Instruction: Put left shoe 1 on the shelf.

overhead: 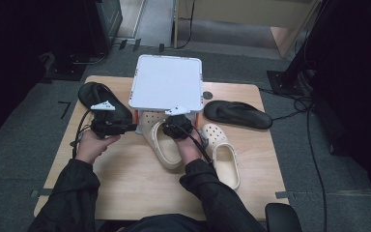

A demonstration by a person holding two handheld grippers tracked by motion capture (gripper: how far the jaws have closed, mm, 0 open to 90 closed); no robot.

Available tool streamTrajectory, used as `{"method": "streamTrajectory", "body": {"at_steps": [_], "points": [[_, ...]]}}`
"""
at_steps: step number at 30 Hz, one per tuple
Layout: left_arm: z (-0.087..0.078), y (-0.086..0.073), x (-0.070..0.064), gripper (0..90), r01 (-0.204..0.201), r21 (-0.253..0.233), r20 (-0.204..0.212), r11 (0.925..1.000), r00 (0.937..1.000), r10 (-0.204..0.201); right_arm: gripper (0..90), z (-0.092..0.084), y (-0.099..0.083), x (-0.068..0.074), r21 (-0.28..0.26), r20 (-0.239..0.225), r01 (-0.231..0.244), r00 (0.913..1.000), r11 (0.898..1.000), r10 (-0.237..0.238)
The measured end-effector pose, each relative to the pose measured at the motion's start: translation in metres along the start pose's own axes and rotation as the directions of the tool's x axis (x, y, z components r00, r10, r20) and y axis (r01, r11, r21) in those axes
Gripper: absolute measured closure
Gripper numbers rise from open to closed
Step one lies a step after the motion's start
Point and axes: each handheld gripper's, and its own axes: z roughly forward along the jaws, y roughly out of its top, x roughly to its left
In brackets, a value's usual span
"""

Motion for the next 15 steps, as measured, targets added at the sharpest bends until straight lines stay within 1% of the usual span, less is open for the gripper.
{"method": "streamTrajectory", "body": {"at_steps": [1,2,4,5,7,8,9,10,12,13,14,15], "points": [[0.000,0.000,0.000,60.0,0.001,0.000,-0.003,1.0000,1.0000,-0.001,52.1,-0.005,0.000,-0.002,-0.006,-0.014,0.001,0.9999,1.000,-0.002],[0.001,0.000,0.000,60.4,0.001,0.000,-0.006,1.0000,1.0000,-0.001,48.5,-0.014,-0.001,-0.005,-0.016,-0.042,-0.013,0.9991,1.000,0.012],[0.003,0.000,0.000,60.7,0.005,-0.001,-0.006,1.0000,1.0000,-0.005,44.3,-0.022,-0.002,-0.008,-0.024,-0.066,-0.033,0.9973,0.999,0.031],[0.003,0.000,0.000,60.8,0.006,-0.002,-0.005,1.0000,1.0000,-0.006,42.9,-0.025,-0.003,-0.010,-0.029,-0.077,-0.038,0.9964,0.999,0.035],[0.004,0.000,0.000,60.9,0.006,-0.004,-0.007,1.0000,1.0000,-0.006,43.1,-0.032,-0.003,-0.012,-0.025,-0.098,-0.057,0.9938,0.998,0.054],[0.004,0.000,0.000,61.2,0.007,-0.003,-0.007,1.0000,1.0000,-0.007,46.7,-0.036,-0.004,-0.014,-0.028,-0.112,-0.062,0.9920,0.998,0.058],[0.005,0.000,-0.001,61.8,0.011,-0.002,-0.007,0.9999,0.9999,-0.011,51.7,-0.041,-0.005,-0.015,-0.027,-0.134,-0.065,0.9891,0.998,0.060],[0.006,-0.001,-0.001,62.8,0.010,-0.001,-0.009,0.9999,0.9999,-0.010,54.7,-0.046,-0.008,-0.016,-0.022,-0.156,-0.065,0.9859,0.998,0.061],[0.008,-0.001,-0.002,67.0,0.008,0.002,-0.008,1.0000,0.9999,-0.008,63.6,-0.052,-0.014,-0.018,-0.005,-0.189,-0.063,0.9801,0.998,0.061],[0.009,-0.001,-0.003,69.3,0.007,0.004,-0.003,1.0000,1.0000,-0.007,64.1,-0.055,-0.018,-0.018,0.006,-0.199,-0.059,0.9782,0.998,0.059],[0.010,-0.001,-0.003,70.3,0.008,0.001,-0.001,1.0000,1.0000,-0.008,67.4,-0.057,-0.023,-0.018,0.017,-0.206,-0.056,0.9768,0.998,0.058],[0.010,-0.001,-0.003,70.6,0.008,0.001,-0.001,1.0000,1.0000,-0.008,68.5,-0.058,-0.026,-0.018,0.018,-0.205,-0.051,0.9773,0.999,0.054]]}}
